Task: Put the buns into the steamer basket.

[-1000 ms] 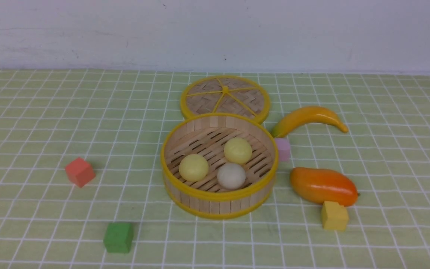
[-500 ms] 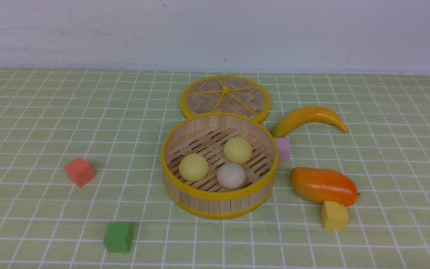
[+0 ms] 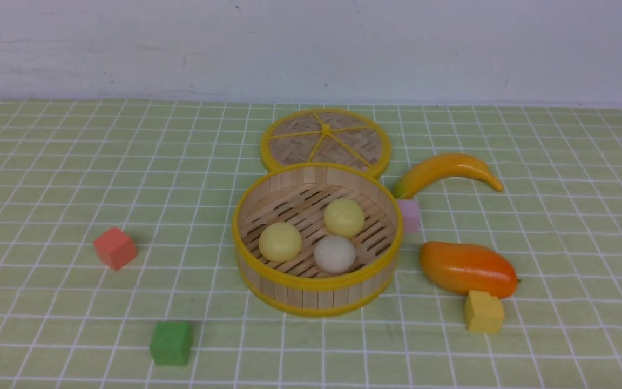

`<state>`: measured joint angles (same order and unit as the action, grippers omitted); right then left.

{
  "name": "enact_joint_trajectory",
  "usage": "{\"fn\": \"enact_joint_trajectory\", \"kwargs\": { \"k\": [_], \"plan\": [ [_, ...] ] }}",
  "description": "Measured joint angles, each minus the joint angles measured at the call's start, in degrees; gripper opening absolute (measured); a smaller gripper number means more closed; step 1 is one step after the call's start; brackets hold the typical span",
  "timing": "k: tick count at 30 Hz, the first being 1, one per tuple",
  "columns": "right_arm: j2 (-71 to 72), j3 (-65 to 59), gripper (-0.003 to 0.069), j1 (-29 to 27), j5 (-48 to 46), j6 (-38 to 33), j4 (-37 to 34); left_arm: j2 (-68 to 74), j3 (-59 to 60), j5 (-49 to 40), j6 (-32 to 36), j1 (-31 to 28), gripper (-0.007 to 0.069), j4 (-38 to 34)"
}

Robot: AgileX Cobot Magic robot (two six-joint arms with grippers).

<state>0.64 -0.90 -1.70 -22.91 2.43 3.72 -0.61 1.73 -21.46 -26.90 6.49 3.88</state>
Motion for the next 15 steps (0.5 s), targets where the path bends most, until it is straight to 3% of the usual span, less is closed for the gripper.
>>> {"fn": "enact_joint_trajectory", "kwargs": {
  "k": [15],
  "plan": [
    [0.0, 0.0, 0.0024, 0.0, 0.0, 0.0, 0.0, 0.0, 0.0, 0.0, 0.0, 0.0, 0.0228, 0.0]
  ]
}}
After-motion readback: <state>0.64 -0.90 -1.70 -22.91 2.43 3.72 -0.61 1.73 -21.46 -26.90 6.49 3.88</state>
